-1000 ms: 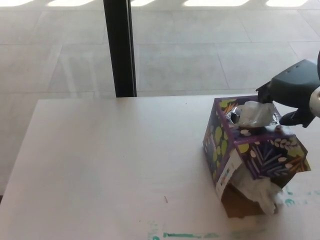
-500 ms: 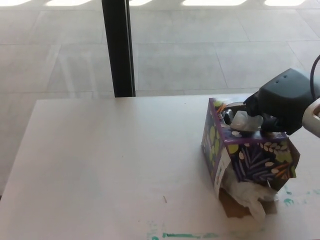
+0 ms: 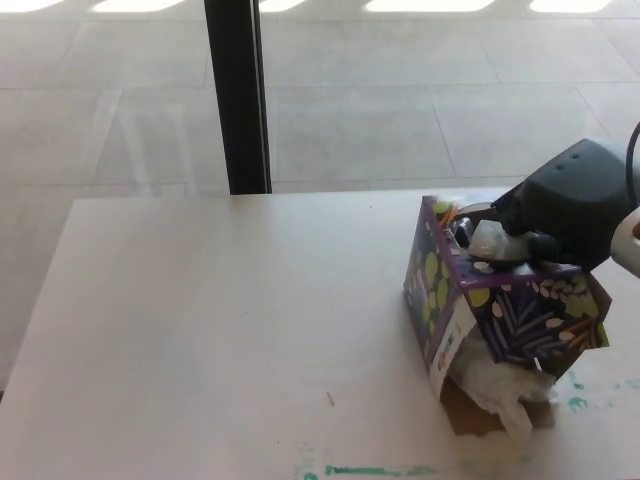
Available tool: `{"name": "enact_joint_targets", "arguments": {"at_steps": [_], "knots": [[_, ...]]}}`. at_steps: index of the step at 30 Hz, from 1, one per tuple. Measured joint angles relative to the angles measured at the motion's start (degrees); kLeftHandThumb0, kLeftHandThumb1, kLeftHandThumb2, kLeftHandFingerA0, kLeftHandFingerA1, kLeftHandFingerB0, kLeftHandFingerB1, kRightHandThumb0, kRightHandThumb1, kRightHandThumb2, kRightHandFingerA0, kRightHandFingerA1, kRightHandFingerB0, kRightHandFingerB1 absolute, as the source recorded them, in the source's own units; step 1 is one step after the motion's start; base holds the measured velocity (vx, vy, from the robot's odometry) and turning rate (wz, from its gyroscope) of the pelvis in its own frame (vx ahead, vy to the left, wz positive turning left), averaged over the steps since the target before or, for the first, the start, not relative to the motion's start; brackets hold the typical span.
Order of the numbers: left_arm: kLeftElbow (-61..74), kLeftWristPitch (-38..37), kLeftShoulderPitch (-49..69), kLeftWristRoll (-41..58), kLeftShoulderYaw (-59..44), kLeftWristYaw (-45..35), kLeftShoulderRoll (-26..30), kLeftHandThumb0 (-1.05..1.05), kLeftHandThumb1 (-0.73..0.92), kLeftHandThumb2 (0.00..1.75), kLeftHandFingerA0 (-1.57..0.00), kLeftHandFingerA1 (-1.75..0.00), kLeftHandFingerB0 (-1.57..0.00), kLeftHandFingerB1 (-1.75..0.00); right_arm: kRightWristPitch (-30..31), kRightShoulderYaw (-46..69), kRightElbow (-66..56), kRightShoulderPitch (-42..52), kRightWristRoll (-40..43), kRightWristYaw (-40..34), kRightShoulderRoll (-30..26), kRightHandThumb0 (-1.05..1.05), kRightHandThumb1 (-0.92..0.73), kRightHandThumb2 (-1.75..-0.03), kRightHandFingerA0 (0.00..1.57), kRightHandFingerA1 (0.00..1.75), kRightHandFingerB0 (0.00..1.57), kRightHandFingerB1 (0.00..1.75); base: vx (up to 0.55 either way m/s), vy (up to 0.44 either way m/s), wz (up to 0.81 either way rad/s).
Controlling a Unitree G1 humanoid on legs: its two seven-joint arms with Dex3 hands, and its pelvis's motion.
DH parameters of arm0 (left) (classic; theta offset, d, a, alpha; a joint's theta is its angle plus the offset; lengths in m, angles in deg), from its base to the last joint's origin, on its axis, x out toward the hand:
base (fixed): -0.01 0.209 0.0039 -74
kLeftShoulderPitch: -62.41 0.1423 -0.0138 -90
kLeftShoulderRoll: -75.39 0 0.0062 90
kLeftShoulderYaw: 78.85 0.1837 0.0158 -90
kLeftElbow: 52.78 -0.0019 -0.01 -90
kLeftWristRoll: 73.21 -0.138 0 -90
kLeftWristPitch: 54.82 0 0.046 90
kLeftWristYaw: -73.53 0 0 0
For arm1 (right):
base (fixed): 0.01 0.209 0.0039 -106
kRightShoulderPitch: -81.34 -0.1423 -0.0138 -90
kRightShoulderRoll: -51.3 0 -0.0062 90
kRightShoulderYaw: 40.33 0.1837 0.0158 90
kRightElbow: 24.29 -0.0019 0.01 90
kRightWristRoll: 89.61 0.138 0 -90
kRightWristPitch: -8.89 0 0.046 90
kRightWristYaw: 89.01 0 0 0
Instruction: The robot uses its right hand to pull out a tissue from the tissue box kept in the middle of the desk and put it on the right side
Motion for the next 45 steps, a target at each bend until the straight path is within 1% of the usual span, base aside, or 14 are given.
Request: {"name": "enact_joint_targets", "arguments": {"at_steps": [7,8,10,13,14,15,27,33,34,36,40,42,44,45], "knots": [[-0.2,-0.06,0.4,0.51,-0.39,0.0,-0.18,-1.05,0.86,0.88,-0.92,-1.31,-0.52,-1.44,0.76,1.67,-0.3,1.51,-1.07,-3.31,0.03,-0.32,-0.63,-0.76,0.87,1.75,0.63,1.64,0.0,0.0,0.0],[-0.2,-0.09,0.62,0.61,-0.42,0.0,-0.19,-1.05,0.86,0.89,-0.94,-1.31,-0.52,-1.46,0.79,2.09,-0.41,1.8,-0.98,-3.42,0.08,-0.34,-0.63,-0.76,0.86,1.75,0.67,1.53,0.0,0.0,0.0],[-0.19,-0.36,1.03,0.74,-0.43,0.01,-0.25,-1.05,0.86,0.89,-0.94,-1.31,-0.52,-1.46,0.81,3.55,-0.73,2.52,-0.49,-3.44,0.41,-0.34,-0.63,-0.76,0.86,1.75,0.67,1.53,0.0,0.0,0.0],[-0.2,-0.7,1.28,0.82,-0.38,0.05,-0.28,-1.05,0.88,0.88,-0.84,-1.33,-0.46,-1.45,0.6,5.56,-0.92,3.35,0.55,-4.17,1.06,-0.29,-0.56,-0.8,0.88,1.75,0.66,1.68,0.0,0.0,0.0],[-0.23,-0.8,1.33,0.82,-0.37,0.09,-0.28,-1.05,0.75,1.25,-0.86,-1.33,-0.54,-1.31,0.43,6.29,-0.85,3.64,1.02,-4.63,1.24,-0.3,-0.55,-0.81,0.89,1.75,0.66,1.69,0.0,0.0,0.0],[-0.25,-0.89,1.4,0.82,-0.31,0.19,-0.28,-1.05,0.88,0.87,-0.82,-1.35,-0.46,-1.44,-0.07,7.34,-0.44,3.93,1.7,-5.34,1.56,-0.31,-0.55,-0.81,0.89,1.75,0.67,1.7,0.0,0.0,0.0],[-0.33,-1.28,2.35,1.16,-0.14,0.71,-0.28,-1.05,0.87,0.89,-0.79,-1.37,-0.43,-1.48,-0.25,16.7,-0.2,5.19,6.51,-9.07,4.68,-0.32,-0.54,-0.91,0.9,1.75,0.67,1.69,0.0,0.0,0.0],[-0.49,-1.27,2.8,1.35,-0.16,0.83,-0.31,-1.05,0.87,0.91,-0.82,-1.36,-0.44,-1.5,1.58,22.35,-0.07,4.92,9.87,-10.77,7.8,-0.31,-0.58,-0.89,0.92,1.75,0.79,1.44,0.0,0.0,0.0],[-0.49,-1.28,2.89,1.37,-0.15,0.86,-0.31,-1.05,0.87,0.91,-0.82,-1.36,-0.43,-1.51,1.88,23.26,0.27,4.62,10.39,-11.17,8.31,-0.32,-0.6,-0.87,0.91,1.75,0.76,1.5,0.0,0.0,0.0],[-0.49,-1.29,3.09,1.37,-0.12,0.88,-0.33,-1.05,0.86,0.91,-0.83,-1.36,-0.43,-1.52,2.54,24.89,0.79,3.8,11.29,-12.14,9.26,-0.28,-0.58,-0.92,1.1,1.72,0.79,1.36,0.0,0.0,0.0],[-0.48,-1.29,3.4,1.41,-0.12,0.9,-0.43,-1.05,0.87,0.89,-0.81,-1.36,-0.41,-1.49,3.92,27.78,2.11,2.7,13.25,-14.53,11.13,-0.34,-0.6,-0.85,0.94,1.75,0.82,1.45,0.0,0.0,0.0],[-0.48,-1.29,3.52,1.49,-0.13,0.89,-0.48,-1.05,0.89,0.88,-0.8,-1.35,-0.41,-1.47,4.92,28.9,2.71,2.18,14.07,-15.61,12.18,-0.34,-0.62,-0.83,0.92,1.75,0.88,1.11,0.0,0.0,0.0],[-0.49,-1.29,3.56,1.5,-0.11,0.88,-0.49,-1.05,0.89,0.88,-0.8,-1.35,-0.41,-1.47,5.97,29.49,2.72,1.58,14.64,-16.39,12.69,-0.34,-0.62,-0.83,0.92,1.75,0.88,1.11,0.0,0.0,0.0],[-0.49,-1.29,3.58,1.5,-0.11,0.87,-0.49,-1.05,0.88,0.88,-0.81,-1.36,-0.42,-1.5,6.41,29.75,2.72,1.23,14.88,-16.88,12.85,-0.37,-0.52,-1.03,1.19,1.32,0.84,0.87,0.0,0.0,0.0]]}}
